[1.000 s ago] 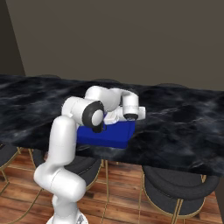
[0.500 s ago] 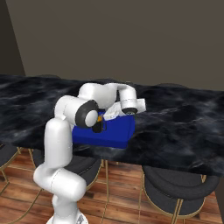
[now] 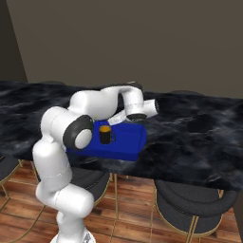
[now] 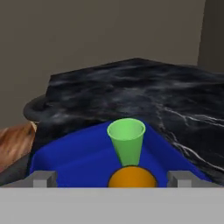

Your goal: There is a tray on the dining counter. Grab the cup, mug, and pitcher and place them on the tray. The pitcher may be placed next to the tray if it cannot fit the tray.

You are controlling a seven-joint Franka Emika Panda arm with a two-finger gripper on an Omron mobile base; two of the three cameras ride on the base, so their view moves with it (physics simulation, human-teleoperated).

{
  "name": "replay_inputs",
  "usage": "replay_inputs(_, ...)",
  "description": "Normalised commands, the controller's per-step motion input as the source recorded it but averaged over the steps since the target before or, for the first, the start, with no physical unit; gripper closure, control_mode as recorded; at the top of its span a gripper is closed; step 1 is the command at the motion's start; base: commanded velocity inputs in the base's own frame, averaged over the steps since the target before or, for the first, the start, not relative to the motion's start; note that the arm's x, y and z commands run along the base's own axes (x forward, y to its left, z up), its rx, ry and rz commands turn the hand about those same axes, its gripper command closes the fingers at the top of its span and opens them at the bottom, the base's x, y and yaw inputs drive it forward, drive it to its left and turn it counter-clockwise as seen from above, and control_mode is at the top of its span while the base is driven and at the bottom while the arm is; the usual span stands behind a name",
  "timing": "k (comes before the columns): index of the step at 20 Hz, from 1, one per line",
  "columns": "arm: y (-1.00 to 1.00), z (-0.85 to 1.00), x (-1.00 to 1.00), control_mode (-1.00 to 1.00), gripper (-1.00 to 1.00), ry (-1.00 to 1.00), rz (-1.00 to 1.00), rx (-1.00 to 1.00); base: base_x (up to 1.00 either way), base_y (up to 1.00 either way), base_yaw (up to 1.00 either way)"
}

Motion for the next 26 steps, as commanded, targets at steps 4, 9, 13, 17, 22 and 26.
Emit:
replay_inputs(4, 0.0, 0.56, -0.42, -1.0, -1.0, 0.12, -0.32, -0.09, 0.0, 0.0, 0.0)
replay_inputs(9, 0.0, 0.57, -0.42, -1.0, -1.0, 0.14, -0.36, -0.08, 0.0, 0.0, 0.0)
replay_inputs(13, 0.0, 0.51, -0.43, -1.0, -1.0, 0.14, -0.38, -0.08, 0.0, 0.0, 0.0)
replay_inputs(17, 0.0, 0.6, -0.38, -1.0, -1.0, 0.16, -0.41, -0.08, 0.0, 0.0, 0.0)
replay_inputs(22, 0.0, 0.51, -0.31, -1.0, -1.0, 0.17, -0.46, -0.11, 0.0, 0.0, 0.0)
replay_inputs(26, 0.0, 0.23, -0.28, -1.0, -1.0, 0.11, -0.37, -0.17, 0.0, 0.0, 0.0)
